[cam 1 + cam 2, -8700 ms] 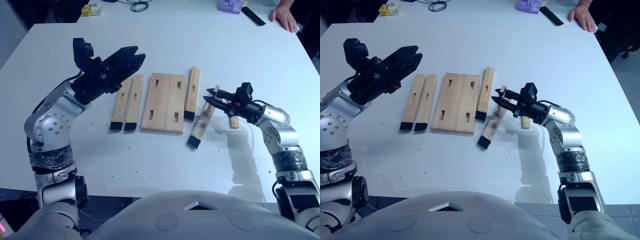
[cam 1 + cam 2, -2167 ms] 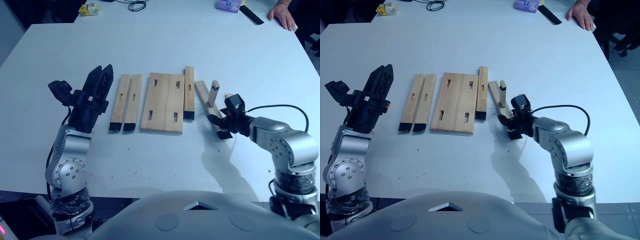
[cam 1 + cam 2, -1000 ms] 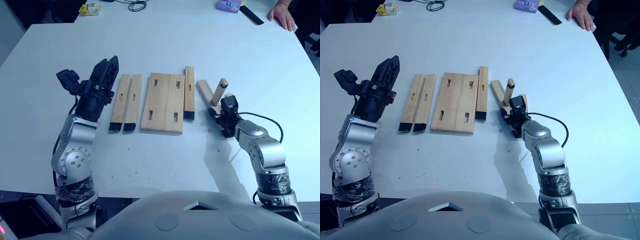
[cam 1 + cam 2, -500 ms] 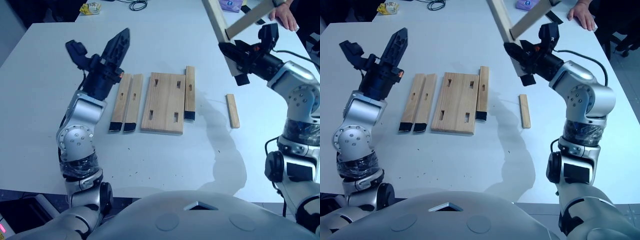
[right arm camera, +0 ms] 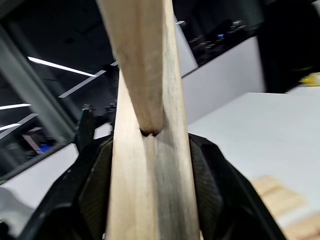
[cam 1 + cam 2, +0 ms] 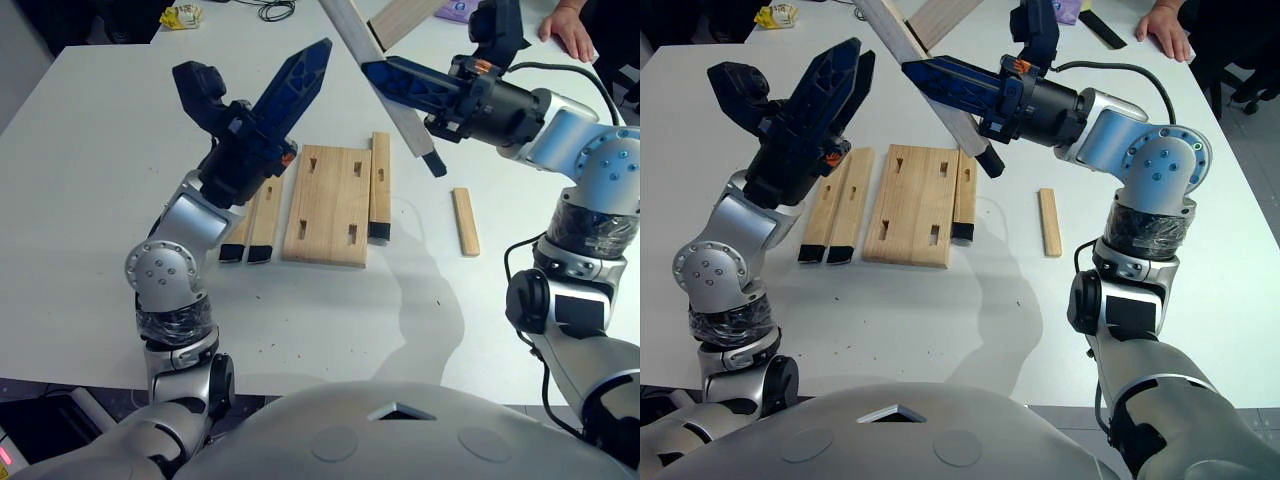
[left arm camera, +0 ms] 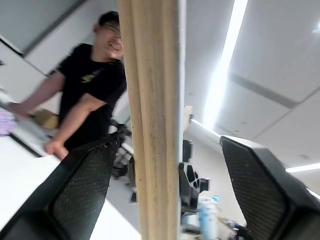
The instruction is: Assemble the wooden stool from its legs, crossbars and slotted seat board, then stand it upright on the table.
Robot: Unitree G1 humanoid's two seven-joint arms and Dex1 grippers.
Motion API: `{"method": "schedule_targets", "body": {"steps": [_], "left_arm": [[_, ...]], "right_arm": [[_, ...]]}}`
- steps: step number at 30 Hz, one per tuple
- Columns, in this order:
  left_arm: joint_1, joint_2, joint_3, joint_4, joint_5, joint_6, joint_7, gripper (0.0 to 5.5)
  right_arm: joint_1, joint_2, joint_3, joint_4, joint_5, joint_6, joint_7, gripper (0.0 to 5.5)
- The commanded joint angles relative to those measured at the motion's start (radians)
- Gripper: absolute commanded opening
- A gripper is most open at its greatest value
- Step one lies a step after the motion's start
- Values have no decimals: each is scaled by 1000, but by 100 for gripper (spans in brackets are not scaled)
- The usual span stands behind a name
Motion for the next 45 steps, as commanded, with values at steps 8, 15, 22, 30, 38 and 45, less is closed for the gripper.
{"method": "schedule_targets", "body": {"steps": [8, 15, 22, 30, 38, 45], "left_arm": [[-31, 23, -22, -33, -80, 6, 9, 375], [-34, 45, -57, -62, -142, 19, 44, 375], [-35, 70, -73, -53, -174, 26, 48, 375], [3, 65, -97, -66, -174, 11, 58, 375], [12, 61, -88, -57, -173, -17, 80, 318], [25, 61, -88, -68, -172, -31, 102, 237]], "right_arm": [[12, -16, -2, -17, 241, 81, -58, 205], [44, -36, 66, -44, 245, 67, -32, 205], [67, -44, 101, -73, 253, 56, -17, 205], [60, -47, 105, -75, 294, 53, -32, 205], [84, -53, 123, -93, 305, 34, -49, 205], [98, -51, 130, -114, 291, -15, -74, 205]]}}
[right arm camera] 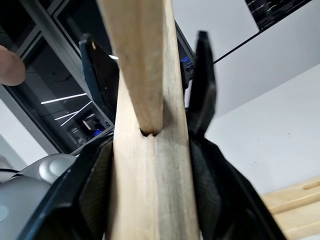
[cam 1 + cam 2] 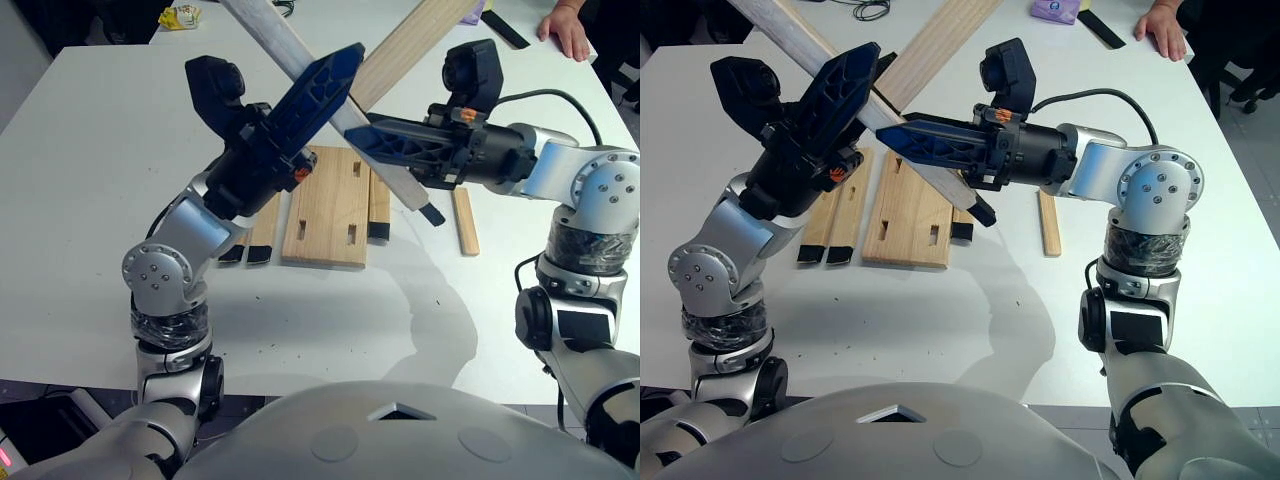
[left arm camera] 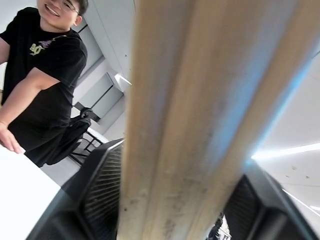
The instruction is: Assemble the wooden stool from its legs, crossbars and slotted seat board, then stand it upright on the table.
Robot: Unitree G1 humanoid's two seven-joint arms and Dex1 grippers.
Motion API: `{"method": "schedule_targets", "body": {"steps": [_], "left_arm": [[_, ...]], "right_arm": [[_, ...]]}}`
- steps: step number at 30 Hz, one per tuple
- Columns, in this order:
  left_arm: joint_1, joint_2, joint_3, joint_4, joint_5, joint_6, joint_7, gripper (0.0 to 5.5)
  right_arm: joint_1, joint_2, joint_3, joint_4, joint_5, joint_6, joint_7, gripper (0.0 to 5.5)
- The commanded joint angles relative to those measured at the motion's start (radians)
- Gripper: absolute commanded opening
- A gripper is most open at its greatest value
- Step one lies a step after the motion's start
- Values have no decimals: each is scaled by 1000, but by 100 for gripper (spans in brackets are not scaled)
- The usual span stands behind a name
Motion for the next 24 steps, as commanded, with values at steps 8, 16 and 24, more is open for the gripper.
{"method": "schedule_targets", "body": {"steps": [8, 16, 24], "left_arm": [[21, 37, -2, 3, 1, 16, -2, 235], [44, 120, 8, 25, 21, 61, -64, 227], [65, 178, 33, 33, 34, 89, -124, 222]], "right_arm": [[13, -17, 23, -70, -18, -76, 22, 205], [-32, -59, 27, -26, -90, -100, 67, 205], [-47, -100, 53, -10, -175, -120, 158, 205]]}}
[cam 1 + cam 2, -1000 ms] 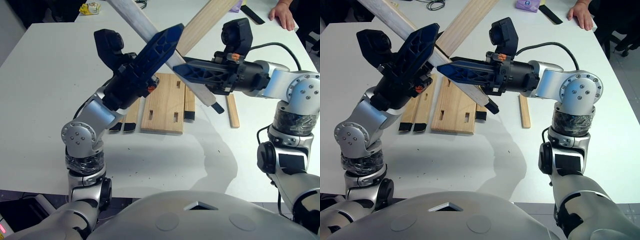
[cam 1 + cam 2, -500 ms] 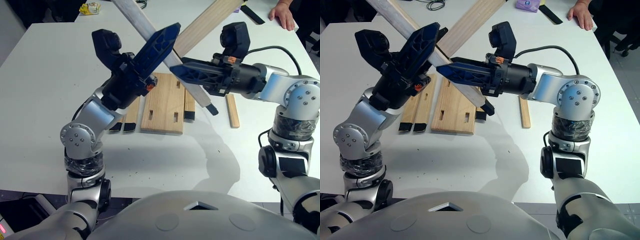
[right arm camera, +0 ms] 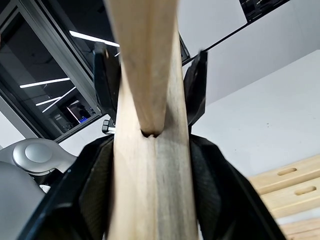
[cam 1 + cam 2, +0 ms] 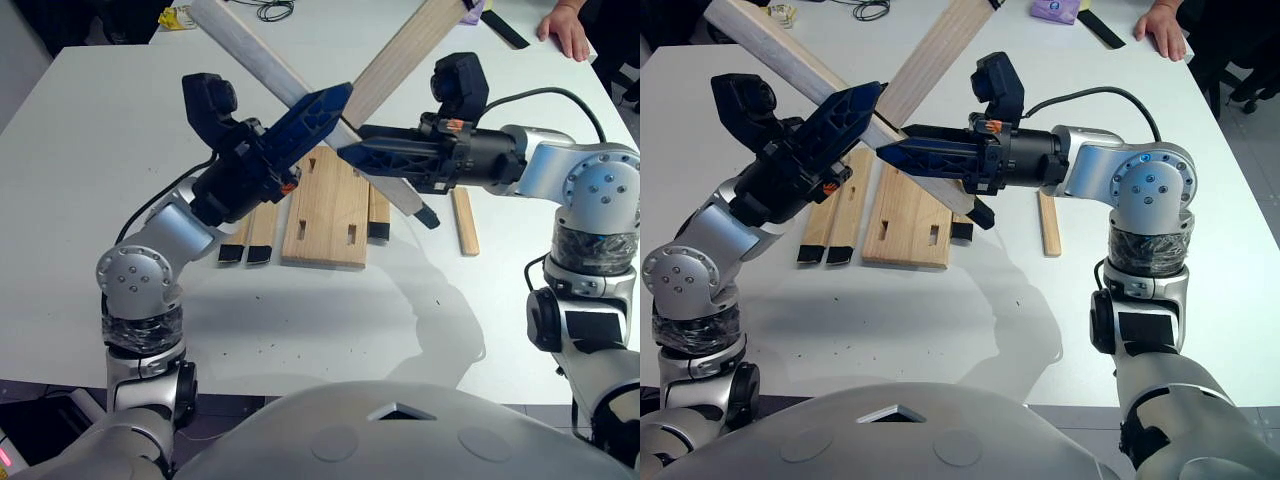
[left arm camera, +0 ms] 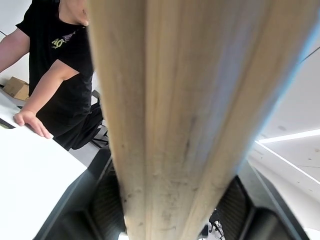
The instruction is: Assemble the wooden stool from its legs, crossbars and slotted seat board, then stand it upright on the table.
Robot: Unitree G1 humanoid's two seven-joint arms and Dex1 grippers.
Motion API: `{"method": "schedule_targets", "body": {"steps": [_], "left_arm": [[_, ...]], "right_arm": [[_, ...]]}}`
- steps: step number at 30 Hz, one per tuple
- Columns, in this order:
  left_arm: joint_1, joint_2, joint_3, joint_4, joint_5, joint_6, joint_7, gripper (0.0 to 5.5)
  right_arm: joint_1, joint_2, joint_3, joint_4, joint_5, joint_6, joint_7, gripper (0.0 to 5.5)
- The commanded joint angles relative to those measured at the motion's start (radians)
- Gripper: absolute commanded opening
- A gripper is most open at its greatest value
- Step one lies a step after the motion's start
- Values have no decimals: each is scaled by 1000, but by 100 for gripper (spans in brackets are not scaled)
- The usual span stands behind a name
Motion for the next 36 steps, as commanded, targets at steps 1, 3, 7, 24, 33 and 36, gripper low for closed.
{"method": "schedule_targets", "body": {"steps": [1, 3, 7, 24, 33, 36], "left_arm": [[30, 43, 13, 12, 0, 38, -33, 222], [32, 50, 15, 11, -2, 40, -43, 222], [30, 42, 11, 3, 8, 36, -53, 222], [-4, 63, 46, 52, 127, 11, -137, 206], [-17, 285, 49, 201, 570, -101, -520, 206], [-23, 339, 39, 256, 685, -154, -632, 206]], "right_arm": [[-35, -45, -19, 0, -62, -75, 60, 205], [-38, -52, -14, 9, -85, -81, 83, 205], [-28, -46, 1, -6, -107, -83, 113, 205], [34, -156, 82, -32, -241, -148, 272, 418], [48, -268, 121, 101, -451, -325, 395, 488], [70, -288, 114, 137, -497, -384, 419, 488]]}}
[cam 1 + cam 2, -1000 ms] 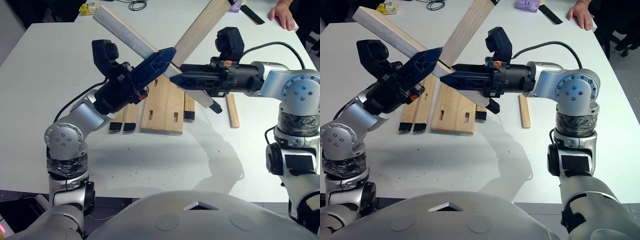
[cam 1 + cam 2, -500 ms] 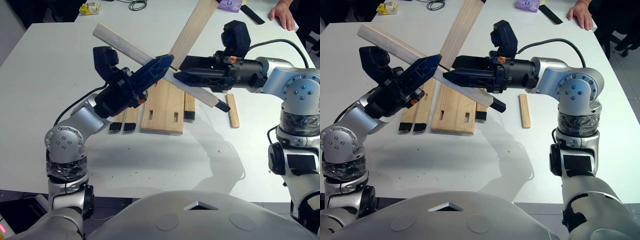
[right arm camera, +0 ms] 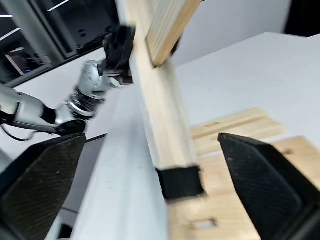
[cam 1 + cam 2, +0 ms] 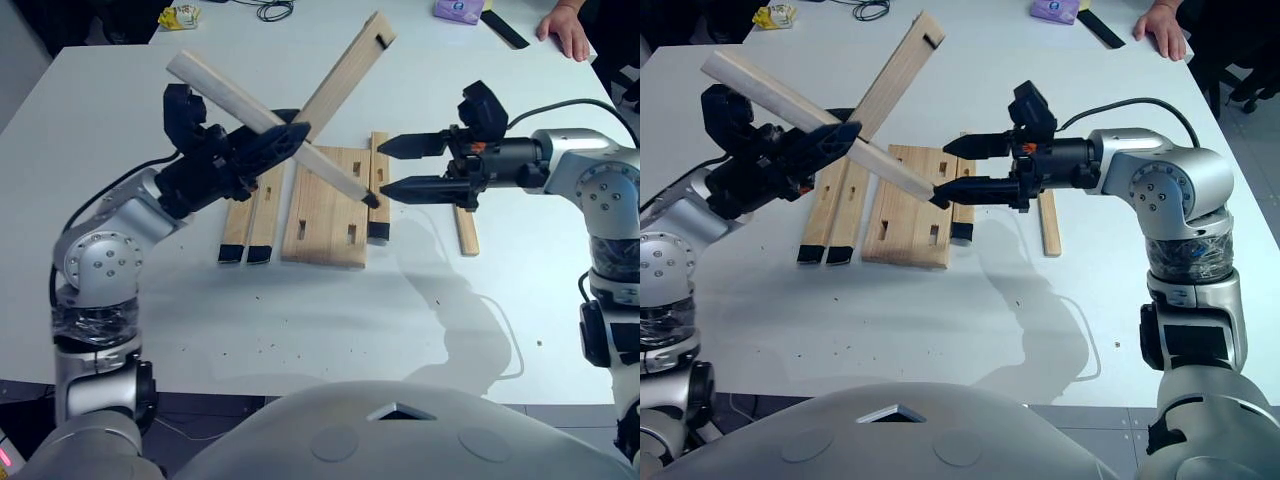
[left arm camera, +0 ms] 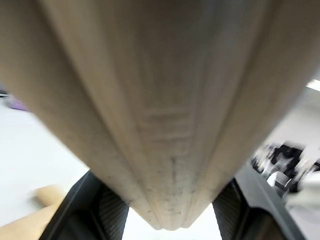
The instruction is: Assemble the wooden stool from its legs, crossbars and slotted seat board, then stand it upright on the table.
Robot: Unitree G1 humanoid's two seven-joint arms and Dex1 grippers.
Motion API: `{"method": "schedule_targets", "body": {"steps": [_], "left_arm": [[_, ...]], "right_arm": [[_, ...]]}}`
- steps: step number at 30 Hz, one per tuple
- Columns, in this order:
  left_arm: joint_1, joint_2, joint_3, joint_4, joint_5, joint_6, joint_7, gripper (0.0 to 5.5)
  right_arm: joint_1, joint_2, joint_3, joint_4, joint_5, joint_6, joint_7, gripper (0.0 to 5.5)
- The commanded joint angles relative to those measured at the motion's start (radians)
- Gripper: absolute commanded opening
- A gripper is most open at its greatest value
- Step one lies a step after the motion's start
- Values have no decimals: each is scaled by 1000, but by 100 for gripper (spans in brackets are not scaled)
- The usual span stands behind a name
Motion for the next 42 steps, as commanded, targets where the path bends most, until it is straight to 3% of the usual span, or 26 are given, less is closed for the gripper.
{"method": "schedule_targets", "body": {"steps": [1, 14, 29, 42], "left_arm": [[-23, 70, -9, 60, 139, -70, -142, 206], [40, 70, -92, 68, 430, -304, -352, 206], [93, 122, 5, 95, 445, -336, -422, 206], [57, 67, -61, 135, 506, -394, -427, 206]], "right_arm": [[21, -33, -17, 42, -69, -85, 36, 488], [45, -37, -15, 136, -208, -223, 70, 488], [37, -48, -35, 212, -264, -263, 101, 488], [20, -26, -29, 223, -269, -260, 89, 488]]}}
